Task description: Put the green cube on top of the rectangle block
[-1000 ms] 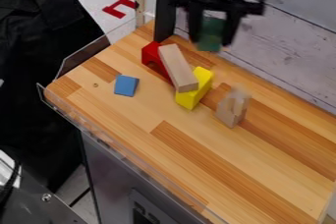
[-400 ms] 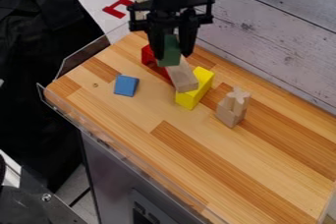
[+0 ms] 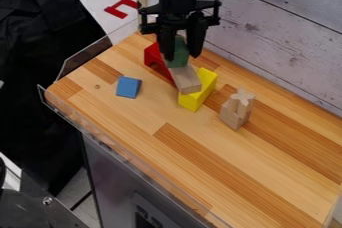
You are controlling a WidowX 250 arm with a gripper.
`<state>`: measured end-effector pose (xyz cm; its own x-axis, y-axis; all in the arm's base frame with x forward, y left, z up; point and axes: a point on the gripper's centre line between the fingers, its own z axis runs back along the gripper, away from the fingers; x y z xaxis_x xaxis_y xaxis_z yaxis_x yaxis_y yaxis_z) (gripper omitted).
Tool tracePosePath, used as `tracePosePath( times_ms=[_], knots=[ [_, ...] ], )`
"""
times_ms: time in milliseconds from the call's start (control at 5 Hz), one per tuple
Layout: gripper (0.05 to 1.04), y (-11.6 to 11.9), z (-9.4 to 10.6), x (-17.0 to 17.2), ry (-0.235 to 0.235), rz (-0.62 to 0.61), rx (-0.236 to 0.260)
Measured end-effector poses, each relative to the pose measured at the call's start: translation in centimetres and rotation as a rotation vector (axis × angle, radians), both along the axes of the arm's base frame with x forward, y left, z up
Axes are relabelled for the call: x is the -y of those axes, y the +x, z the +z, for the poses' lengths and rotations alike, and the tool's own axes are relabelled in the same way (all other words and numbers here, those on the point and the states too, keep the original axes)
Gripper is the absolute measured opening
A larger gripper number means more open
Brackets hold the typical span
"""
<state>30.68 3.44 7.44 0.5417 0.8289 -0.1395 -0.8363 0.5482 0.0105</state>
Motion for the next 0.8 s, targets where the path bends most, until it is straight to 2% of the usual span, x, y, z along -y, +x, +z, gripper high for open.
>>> tracePosePath(
  times_ms=[400, 800],
  knots=[
    [0.499, 0.4, 0.0, 0.0, -0.014, 0.024, 0.023],
    [0.499, 0.7, -1.1, 0.2, -0.047, 0.032, 0.017]
  ],
)
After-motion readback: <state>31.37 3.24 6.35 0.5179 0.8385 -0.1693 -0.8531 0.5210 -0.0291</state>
